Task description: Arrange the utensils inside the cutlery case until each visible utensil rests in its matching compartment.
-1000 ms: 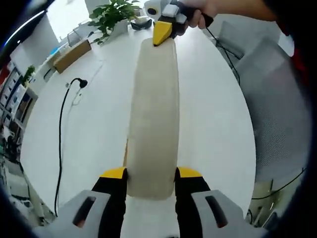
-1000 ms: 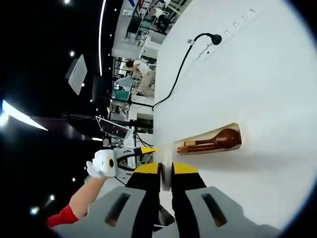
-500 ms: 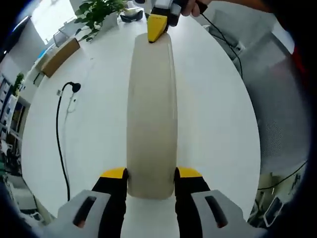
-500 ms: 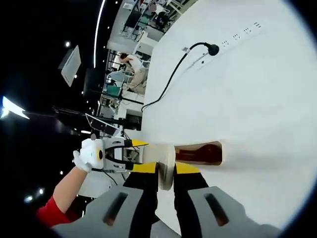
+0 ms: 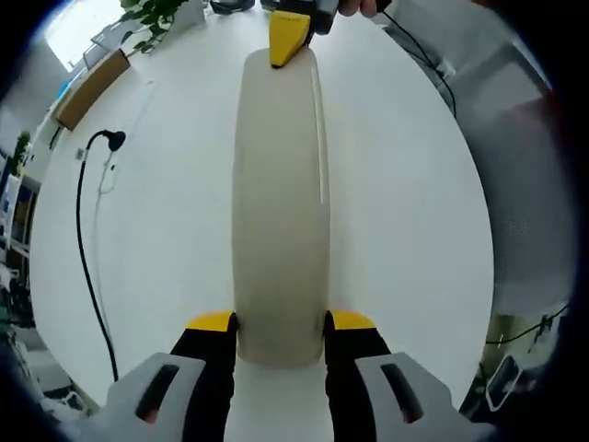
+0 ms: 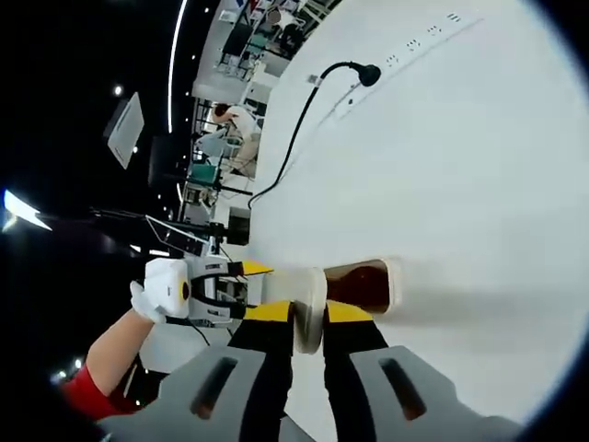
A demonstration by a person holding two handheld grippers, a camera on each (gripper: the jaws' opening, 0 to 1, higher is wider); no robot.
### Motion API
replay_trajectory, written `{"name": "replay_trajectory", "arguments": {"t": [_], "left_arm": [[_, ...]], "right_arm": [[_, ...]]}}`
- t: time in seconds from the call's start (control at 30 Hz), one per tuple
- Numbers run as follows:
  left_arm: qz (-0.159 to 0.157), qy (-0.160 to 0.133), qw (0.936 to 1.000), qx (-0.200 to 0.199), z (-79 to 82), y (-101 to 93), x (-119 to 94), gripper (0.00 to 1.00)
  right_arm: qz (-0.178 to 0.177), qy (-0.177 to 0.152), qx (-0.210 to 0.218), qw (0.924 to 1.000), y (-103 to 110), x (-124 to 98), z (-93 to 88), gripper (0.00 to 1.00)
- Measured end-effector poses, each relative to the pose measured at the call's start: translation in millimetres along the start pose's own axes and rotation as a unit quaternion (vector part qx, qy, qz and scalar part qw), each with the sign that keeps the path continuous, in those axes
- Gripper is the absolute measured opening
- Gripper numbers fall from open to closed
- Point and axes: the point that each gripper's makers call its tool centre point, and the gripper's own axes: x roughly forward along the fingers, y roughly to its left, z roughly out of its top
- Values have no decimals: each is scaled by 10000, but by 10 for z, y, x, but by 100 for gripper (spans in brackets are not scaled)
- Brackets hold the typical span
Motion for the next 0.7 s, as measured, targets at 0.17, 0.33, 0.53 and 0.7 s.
{"name": "replay_trajectory", "arguments": {"t": [0.17,0.33,0.53,0.7], "left_arm": [[-55,93,9999,-19,-53,-10,15,38],[-49,129,9999,-70,-68,-29,74,38],[29,270,9996,24,-149,-17,90,38],[94,180,9998,-22,-144,-1,129,38]], "right_arm": [[-57,-34,96,9999,-47,65,-36,10],[-88,-177,113,9997,-170,122,91,10],[-198,-194,18,9996,-214,232,112,11],[-561,-148,-457,9973,-423,314,283,14]]}}
